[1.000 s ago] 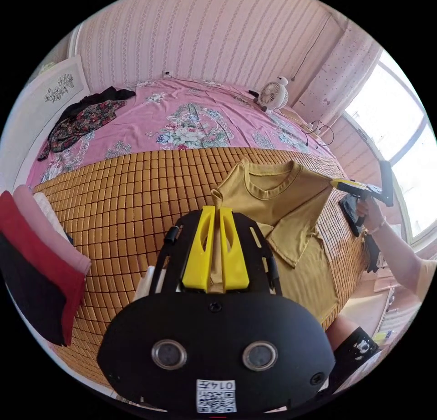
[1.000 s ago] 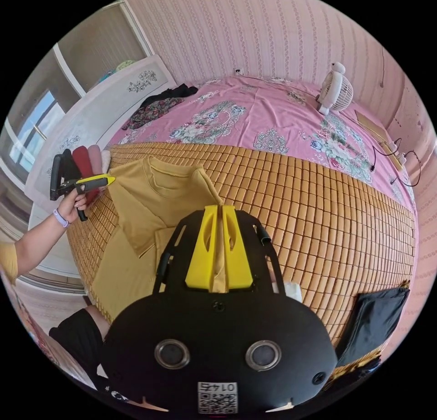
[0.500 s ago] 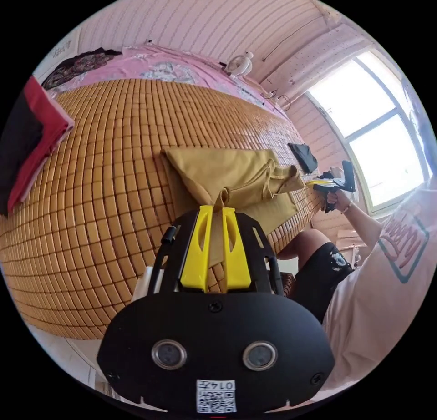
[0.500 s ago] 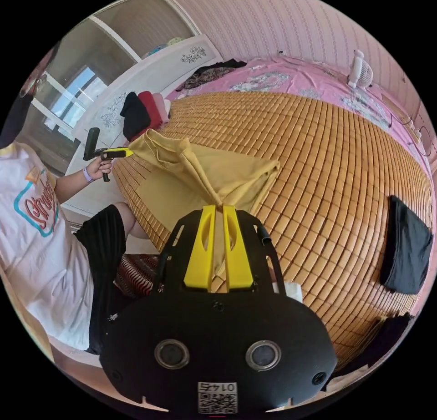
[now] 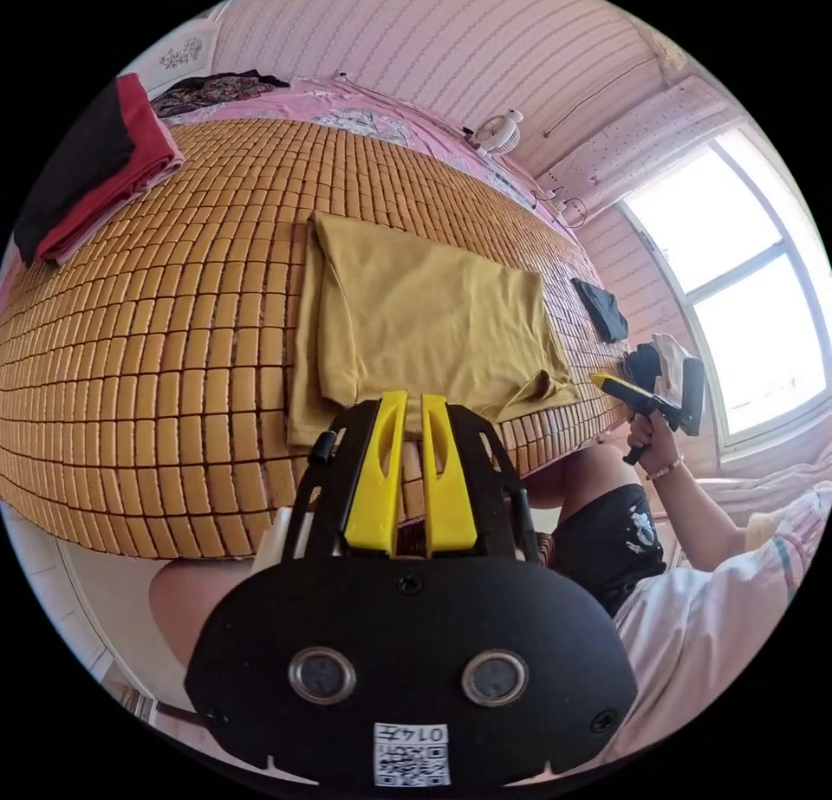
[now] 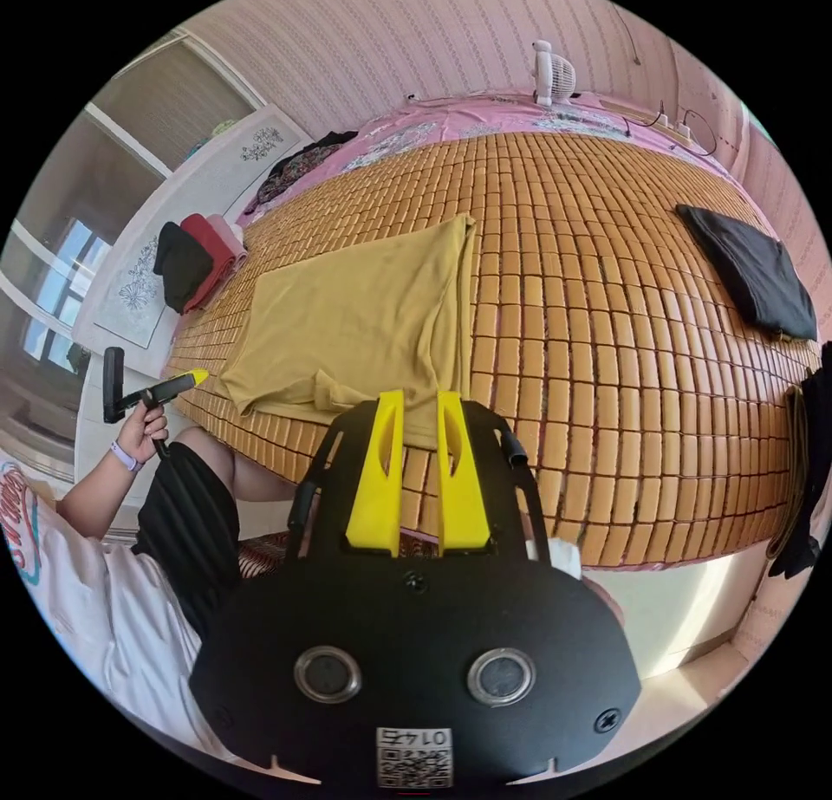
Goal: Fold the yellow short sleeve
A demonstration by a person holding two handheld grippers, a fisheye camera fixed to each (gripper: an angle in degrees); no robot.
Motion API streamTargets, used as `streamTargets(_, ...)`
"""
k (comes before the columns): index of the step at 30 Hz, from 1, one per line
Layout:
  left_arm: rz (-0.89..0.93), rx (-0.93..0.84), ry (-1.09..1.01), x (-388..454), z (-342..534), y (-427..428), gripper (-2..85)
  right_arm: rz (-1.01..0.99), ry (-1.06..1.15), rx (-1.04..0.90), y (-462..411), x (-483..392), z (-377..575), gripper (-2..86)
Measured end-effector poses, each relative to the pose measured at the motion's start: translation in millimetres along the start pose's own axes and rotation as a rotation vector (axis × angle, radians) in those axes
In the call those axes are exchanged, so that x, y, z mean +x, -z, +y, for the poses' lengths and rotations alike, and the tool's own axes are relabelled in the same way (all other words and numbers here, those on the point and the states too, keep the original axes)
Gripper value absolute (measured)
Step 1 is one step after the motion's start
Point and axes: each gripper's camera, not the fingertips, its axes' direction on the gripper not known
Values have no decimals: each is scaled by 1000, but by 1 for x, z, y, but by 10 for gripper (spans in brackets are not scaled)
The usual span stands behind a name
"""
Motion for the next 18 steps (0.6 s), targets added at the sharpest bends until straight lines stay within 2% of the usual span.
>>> streamTargets(4, -24, -59, -45, 22, -4, -30, 35, -6, 131, -10, -19, -57, -12, 67)
streamTargets(9, -91, -228, -87, 35, 2, -75, 27, 29, 158, -88, -56, -89, -40, 72)
streamTargets(13, -95, -204, -90, 31, 12, -78, 14, 22, 216, -258, -82, -102, -48, 63)
streamTargets(18, -57, -137, -110, 28, 28, -69, 12, -23, 358, -296, -74, -115, -29, 58)
